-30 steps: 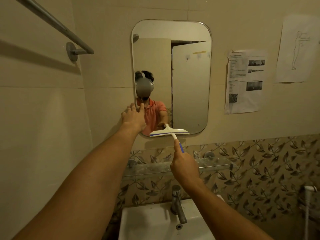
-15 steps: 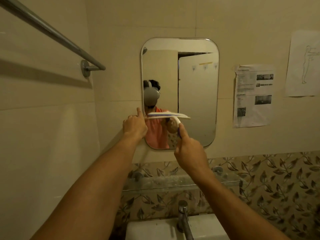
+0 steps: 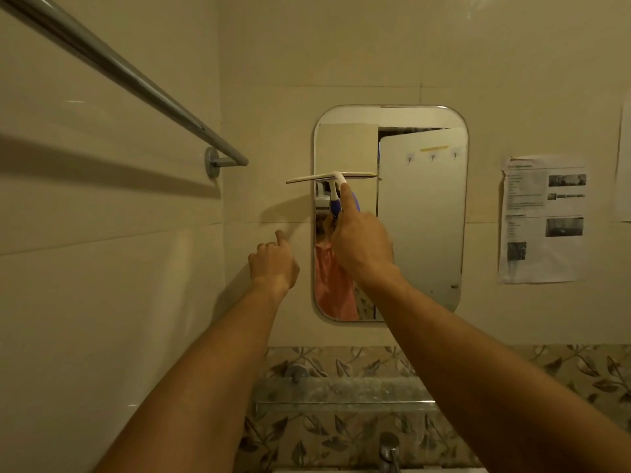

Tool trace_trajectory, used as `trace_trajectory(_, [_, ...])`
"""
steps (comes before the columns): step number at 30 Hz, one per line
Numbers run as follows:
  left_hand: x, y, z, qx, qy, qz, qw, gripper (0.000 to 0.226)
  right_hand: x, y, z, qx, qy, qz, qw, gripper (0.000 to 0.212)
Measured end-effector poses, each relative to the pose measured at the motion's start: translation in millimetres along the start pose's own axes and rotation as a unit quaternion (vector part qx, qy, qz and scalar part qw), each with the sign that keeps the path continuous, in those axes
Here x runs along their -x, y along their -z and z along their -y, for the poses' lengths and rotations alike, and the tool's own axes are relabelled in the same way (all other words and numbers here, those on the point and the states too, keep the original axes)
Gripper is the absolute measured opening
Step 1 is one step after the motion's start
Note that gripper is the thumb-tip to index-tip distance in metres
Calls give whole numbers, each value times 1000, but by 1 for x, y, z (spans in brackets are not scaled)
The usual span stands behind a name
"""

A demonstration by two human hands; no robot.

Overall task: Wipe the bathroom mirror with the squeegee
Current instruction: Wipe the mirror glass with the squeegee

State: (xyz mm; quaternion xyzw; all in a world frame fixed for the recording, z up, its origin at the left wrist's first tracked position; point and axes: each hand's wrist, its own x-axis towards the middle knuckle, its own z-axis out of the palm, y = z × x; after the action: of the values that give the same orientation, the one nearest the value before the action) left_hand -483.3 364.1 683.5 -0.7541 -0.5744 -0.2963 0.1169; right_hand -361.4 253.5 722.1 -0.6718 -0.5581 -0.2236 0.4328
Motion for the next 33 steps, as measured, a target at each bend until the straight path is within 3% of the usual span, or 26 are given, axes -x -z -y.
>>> trace_trajectory(8, [-12,12,4,-7,4,-19,1000,71,1,-31,6,71,-20,-11,997,80])
trace_trajectory(21, [-10,10,-5,14,-10,-54,998,64,56,-48,1,57,-42,36,997,82])
trace_trajectory(33, [-1,-1,-8,30,-22,-38,999,64,99,-67,-10,49,-63,70,994,88])
